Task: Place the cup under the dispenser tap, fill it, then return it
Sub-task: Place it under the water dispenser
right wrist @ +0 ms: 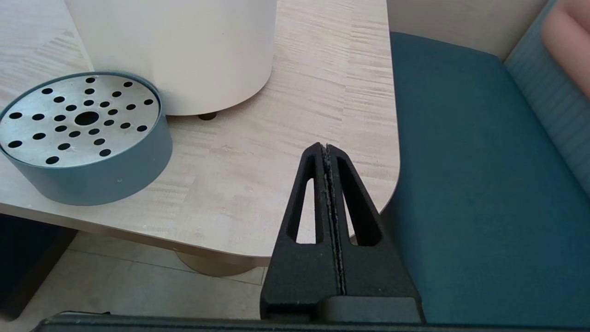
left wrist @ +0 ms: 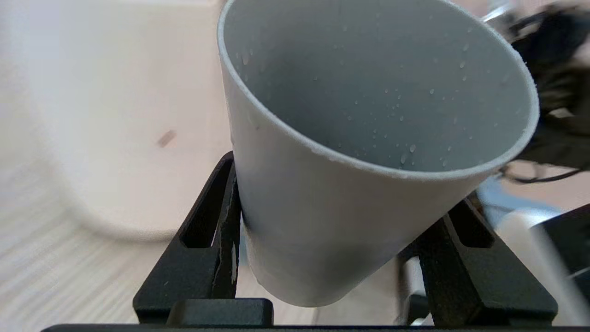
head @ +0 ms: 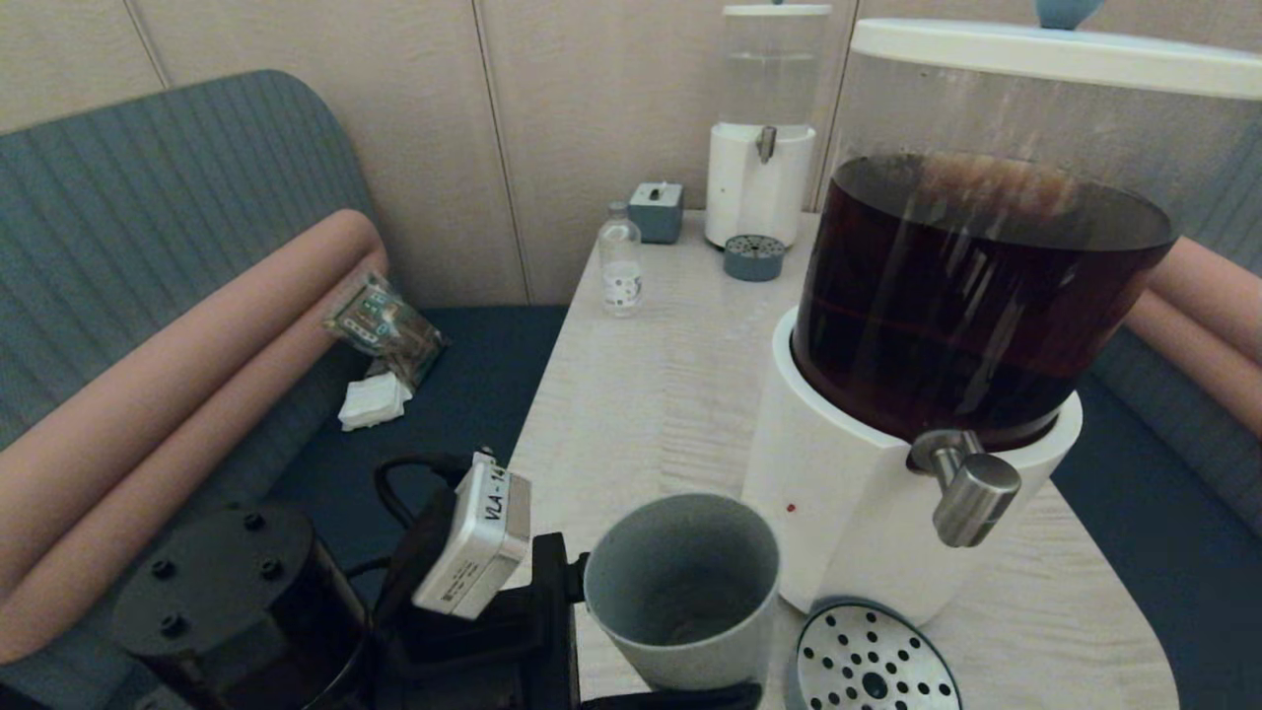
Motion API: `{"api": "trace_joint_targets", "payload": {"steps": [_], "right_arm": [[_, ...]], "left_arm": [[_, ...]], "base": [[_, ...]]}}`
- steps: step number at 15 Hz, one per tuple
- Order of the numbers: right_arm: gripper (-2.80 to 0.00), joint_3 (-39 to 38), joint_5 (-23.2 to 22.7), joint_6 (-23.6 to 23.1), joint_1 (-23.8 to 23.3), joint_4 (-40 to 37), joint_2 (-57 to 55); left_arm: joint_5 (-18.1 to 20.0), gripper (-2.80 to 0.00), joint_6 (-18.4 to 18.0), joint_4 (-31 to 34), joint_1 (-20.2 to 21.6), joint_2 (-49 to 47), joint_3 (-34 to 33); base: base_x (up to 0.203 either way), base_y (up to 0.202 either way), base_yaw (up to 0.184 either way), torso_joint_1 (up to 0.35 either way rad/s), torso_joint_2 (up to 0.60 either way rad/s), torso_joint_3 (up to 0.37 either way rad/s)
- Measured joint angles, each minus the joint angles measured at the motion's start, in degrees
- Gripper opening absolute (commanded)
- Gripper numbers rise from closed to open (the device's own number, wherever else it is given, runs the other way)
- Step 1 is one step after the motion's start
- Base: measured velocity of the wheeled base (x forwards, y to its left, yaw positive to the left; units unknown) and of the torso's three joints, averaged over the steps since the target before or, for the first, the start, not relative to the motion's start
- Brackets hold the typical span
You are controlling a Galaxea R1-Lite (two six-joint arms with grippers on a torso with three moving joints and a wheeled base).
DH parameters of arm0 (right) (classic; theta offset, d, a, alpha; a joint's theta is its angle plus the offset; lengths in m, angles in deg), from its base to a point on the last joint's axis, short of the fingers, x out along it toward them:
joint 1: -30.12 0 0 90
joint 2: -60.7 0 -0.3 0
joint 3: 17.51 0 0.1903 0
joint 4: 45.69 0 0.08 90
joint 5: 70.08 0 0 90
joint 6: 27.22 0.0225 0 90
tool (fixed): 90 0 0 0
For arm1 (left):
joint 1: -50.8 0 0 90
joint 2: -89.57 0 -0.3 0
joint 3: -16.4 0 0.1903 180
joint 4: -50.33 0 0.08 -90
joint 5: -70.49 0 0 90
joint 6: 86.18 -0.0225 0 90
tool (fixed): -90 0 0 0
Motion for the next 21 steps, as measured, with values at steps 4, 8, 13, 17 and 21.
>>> {"api": "trace_joint_targets", "payload": {"steps": [4,8,13,17,21], "right_arm": [[-2.8,0.0,0.02,-0.02,0.0,0.0,0.0],[-2.8,0.0,-0.02,0.0,0.0,0.0,0.0],[-2.8,0.0,0.02,-0.02,0.0,0.0,0.0],[-2.8,0.0,0.0,-0.02,0.0,0.0,0.0],[-2.8,0.0,-0.02,-0.02,0.0,0.0,0.0]], "left_arm": [[0.16,-2.8,-0.07,-0.2,-2.26,-2.7,2.85],[0.33,-2.8,-0.18,-0.44,-2.66,-8.71,7.05],[0.22,-2.8,0.02,-0.46,-4.45,-16.77,14.49],[0.02,-2.8,0.08,-0.44,-5.38,-21.95,18.55],[-0.09,-2.8,0.22,-0.6,-5.86,-25.06,20.69]], "base": [[0.0,0.0,0.0,0.0,0.0,0.0],[0.0,0.0,0.0,0.0,0.0,0.0],[0.0,0.0,0.0,0.0,0.0,0.0],[0.0,0.0,0.0,0.0,0.0,0.0],[0.0,0.0,0.0,0.0,0.0,0.0]]}}
